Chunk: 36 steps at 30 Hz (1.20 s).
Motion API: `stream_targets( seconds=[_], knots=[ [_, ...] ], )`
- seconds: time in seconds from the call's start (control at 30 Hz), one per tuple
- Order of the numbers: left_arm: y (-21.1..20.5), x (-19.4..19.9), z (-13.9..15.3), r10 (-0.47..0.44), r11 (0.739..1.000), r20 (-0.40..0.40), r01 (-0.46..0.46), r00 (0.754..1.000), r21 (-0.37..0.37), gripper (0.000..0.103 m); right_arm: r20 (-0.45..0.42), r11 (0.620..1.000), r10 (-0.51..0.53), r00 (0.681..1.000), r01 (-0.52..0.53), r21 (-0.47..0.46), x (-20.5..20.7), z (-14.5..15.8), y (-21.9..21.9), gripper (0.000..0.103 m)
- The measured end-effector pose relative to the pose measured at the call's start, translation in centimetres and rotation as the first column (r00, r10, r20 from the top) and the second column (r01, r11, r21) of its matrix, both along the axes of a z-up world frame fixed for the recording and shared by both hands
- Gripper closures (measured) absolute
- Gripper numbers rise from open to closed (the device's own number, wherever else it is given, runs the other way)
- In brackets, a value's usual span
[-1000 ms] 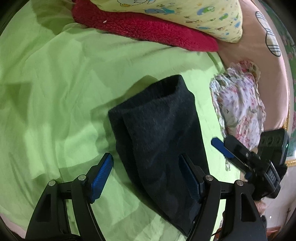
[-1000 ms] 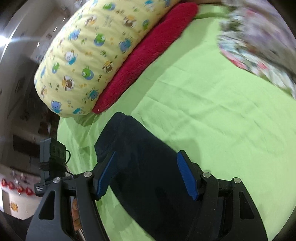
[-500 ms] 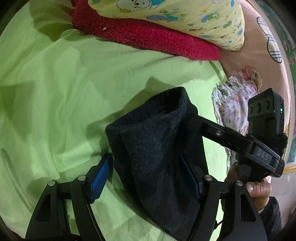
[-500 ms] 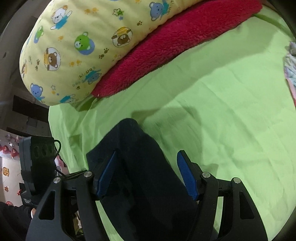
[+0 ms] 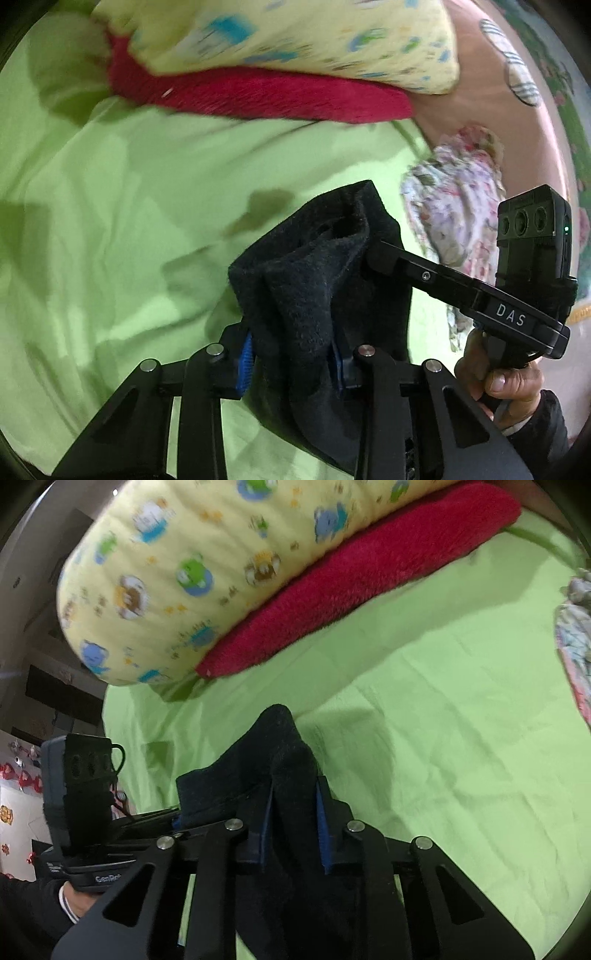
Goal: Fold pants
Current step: 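Grasp the folded pants end with the left gripper while the right gripper grasps it too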
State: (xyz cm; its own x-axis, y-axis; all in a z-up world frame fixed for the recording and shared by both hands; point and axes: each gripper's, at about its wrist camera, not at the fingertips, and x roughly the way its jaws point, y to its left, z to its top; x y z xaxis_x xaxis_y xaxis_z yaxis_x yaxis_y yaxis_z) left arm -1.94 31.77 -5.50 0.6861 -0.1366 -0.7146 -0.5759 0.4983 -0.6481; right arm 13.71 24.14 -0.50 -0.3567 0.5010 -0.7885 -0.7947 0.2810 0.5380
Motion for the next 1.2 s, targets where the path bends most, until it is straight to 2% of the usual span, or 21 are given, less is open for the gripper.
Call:
stream_targets(
  seconds=[0.3,0.53,0.87,1.1,1.2],
  knots=[
    [-4.4,1.4,6.3,-0.109,0.991,0.088,0.102,0.990,0.084,0.072,-0.020,0.987,-0.103,0.994,0.105,0.119,2.2,5.1,-6.8,0.082],
    [-8.6,2.4,9.0,-0.189,0.979,0.130,0.176,0.973,0.107,0.073,-0.024,0.965,-0.186,0.982,0.187,0.183,2.7,7.5,-13.6,0.082],
    [-15.7,3.9,11.2,-0.323,0.941,0.140,0.302,0.936,0.150,0.073,-0.041,0.930,-0.297,0.954,0.299,0.213,1.7,8.2,-21.9,0.083],
    [-20.8,3.9,12.3,-0.402,0.905,0.110,0.377,0.909,0.198,0.073,-0.058,0.901,-0.367,0.928,0.371,0.224,1.4,7.8,-27.1,0.083],
    [-23.1,4.1,12.3,-0.444,0.881,0.089,0.416,0.892,0.225,0.073,-0.068,0.888,-0.392,0.917,0.397,0.232,1.3,7.5,-29.2,0.083]
  ],
)
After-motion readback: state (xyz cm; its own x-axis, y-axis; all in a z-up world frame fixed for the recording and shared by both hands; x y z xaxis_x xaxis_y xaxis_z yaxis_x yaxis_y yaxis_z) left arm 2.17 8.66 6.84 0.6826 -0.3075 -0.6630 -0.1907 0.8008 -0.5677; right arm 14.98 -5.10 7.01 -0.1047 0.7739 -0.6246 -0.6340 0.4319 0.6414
